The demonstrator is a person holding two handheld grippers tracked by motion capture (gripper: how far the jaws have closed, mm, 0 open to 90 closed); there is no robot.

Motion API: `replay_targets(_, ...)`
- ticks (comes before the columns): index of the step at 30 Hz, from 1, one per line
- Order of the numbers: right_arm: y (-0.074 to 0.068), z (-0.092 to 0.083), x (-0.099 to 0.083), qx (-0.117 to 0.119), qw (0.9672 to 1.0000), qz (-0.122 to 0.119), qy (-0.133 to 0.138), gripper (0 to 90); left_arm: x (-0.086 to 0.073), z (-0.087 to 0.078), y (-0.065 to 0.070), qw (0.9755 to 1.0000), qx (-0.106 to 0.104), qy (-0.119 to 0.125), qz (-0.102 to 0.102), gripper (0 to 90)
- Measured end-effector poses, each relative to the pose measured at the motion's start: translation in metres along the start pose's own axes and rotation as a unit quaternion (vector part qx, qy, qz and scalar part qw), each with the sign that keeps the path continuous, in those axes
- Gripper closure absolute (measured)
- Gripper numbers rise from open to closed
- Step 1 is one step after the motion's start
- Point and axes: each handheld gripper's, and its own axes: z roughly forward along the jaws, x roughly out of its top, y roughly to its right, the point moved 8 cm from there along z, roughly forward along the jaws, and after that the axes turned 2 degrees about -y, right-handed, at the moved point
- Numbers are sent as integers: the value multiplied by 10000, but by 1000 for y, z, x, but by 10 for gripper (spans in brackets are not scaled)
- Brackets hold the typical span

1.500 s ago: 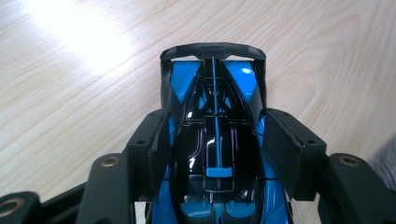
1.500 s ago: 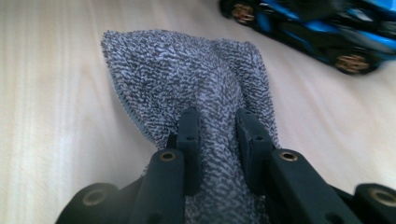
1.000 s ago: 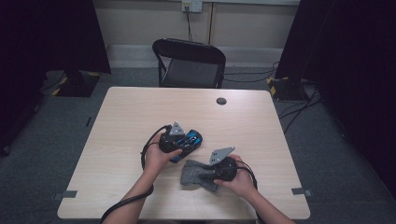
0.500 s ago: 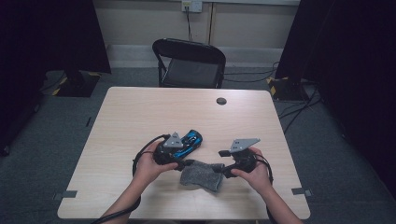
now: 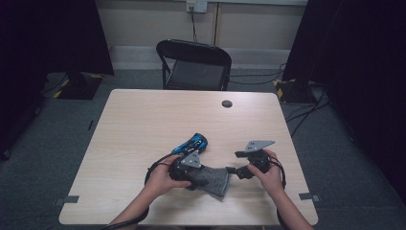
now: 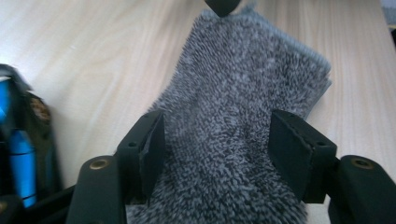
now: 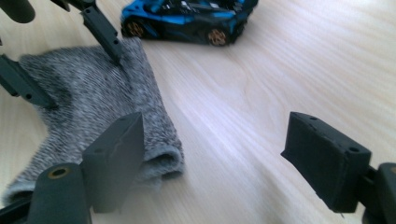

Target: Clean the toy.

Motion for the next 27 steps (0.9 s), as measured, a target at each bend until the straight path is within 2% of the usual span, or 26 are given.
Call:
replay_targets(2, 5, 4, -7, -36, 9999, 82, -96, 200, -3, 7, 0, 10000, -25, -93, 5, 371)
replay_targets(5, 9, 5, -12, -24, 9998, 146, -126, 200, -5, 11, -1, 9999, -31, -103, -75, 374)
replay_targets(9, 11, 6, -14, -47, 9998, 166, -138, 200, -6, 13, 0, 9999, 24, -161, -24, 382)
replay_targets(12, 10, 8, -15, -72, 9997, 97, -210, 201, -7, 13, 2, 9996, 102, -237, -94, 423)
replay_targets(14, 9, 8, -16, -67, 9996, 54, -254, 203, -8, 12, 4, 9996, 71, -258, -82, 487)
replay_targets(17, 8, 9, -15, -34, 9997, 14, -251, 202, -10, 8, 6, 9995, 24, -286, -145, 642)
replay_targets(19, 7, 9, -15, -10, 9997, -1, -240, 203, -11, 5, 7, 9986, -6, -219, -492, 709)
replay_targets(21, 5, 10, -14, 21, 9996, -34, -276, 205, -13, 3, 6, 9985, -47, -231, -493, 723)
replay_targets(22, 4, 10, -14, 39, 9995, -55, -297, 205, -15, -3, 6, 9980, -66, -240, -586, 725)
replay_targets(25, 2, 11, -11, 27, 9995, -101, -288, 213, -19, -11, 3, 9982, 19, -275, -534, 725)
replay_targets(27, 1, 10, -4, 0, 9997, -90, -206, 212, -26, -25, 2, 9981, 110, -234, -568, 725)
